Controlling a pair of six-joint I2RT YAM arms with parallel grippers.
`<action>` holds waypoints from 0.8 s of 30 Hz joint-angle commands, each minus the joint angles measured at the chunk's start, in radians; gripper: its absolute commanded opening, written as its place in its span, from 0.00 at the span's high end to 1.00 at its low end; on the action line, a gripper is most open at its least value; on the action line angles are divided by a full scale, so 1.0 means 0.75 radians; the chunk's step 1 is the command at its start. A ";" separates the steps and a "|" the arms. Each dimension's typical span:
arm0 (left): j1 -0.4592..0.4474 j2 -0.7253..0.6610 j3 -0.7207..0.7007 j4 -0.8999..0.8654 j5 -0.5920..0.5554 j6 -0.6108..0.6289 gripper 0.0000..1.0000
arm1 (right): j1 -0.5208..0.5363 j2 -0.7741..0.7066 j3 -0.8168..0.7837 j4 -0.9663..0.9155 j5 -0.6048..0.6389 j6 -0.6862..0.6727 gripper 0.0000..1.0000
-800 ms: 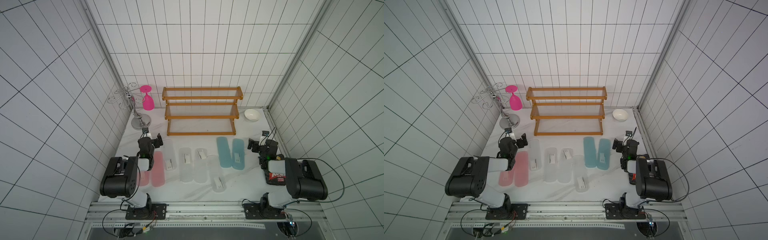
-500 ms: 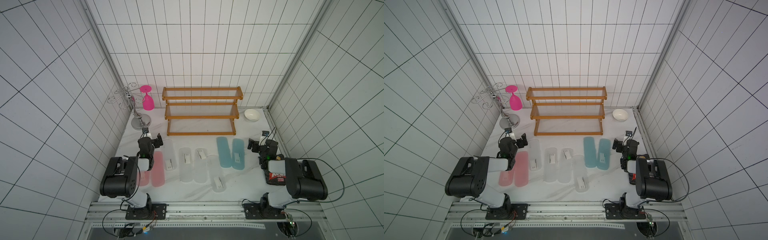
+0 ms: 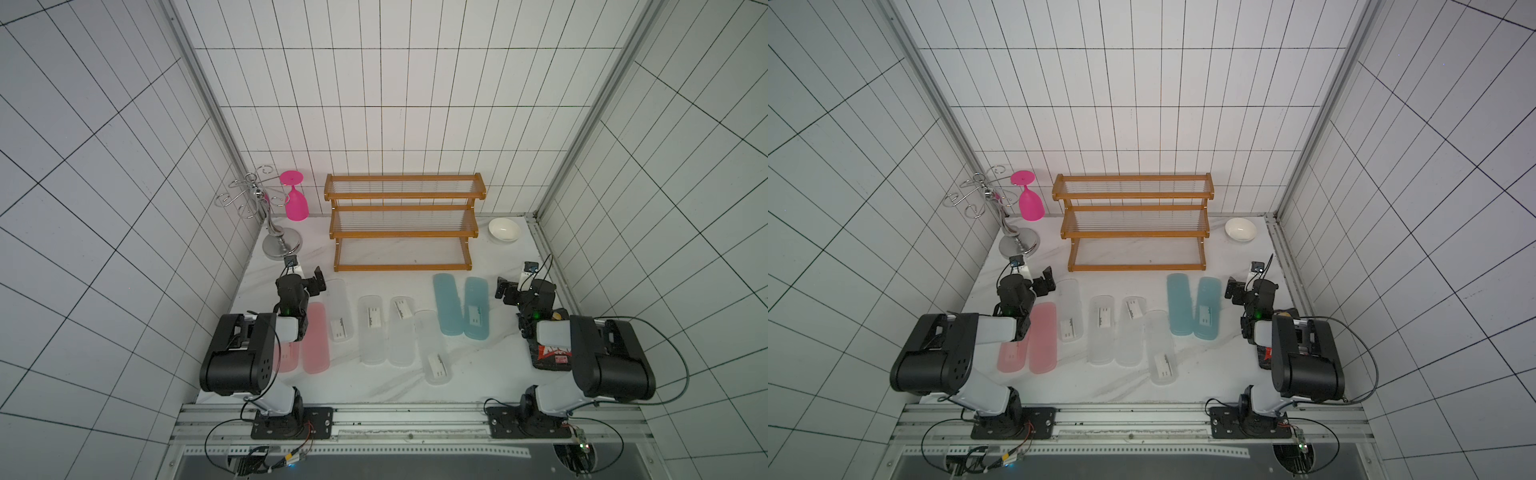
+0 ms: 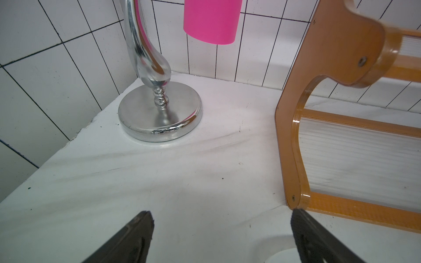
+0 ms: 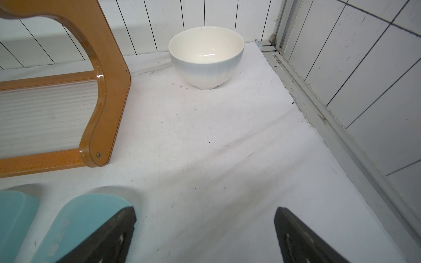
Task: Place the pencil cases on the shelf according to color
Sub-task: Pick up the pencil case from the center of the board.
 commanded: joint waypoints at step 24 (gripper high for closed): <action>-0.165 -0.515 0.704 -1.522 0.086 -0.664 0.02 | 0.391 -0.384 0.664 -1.909 0.233 0.596 0.01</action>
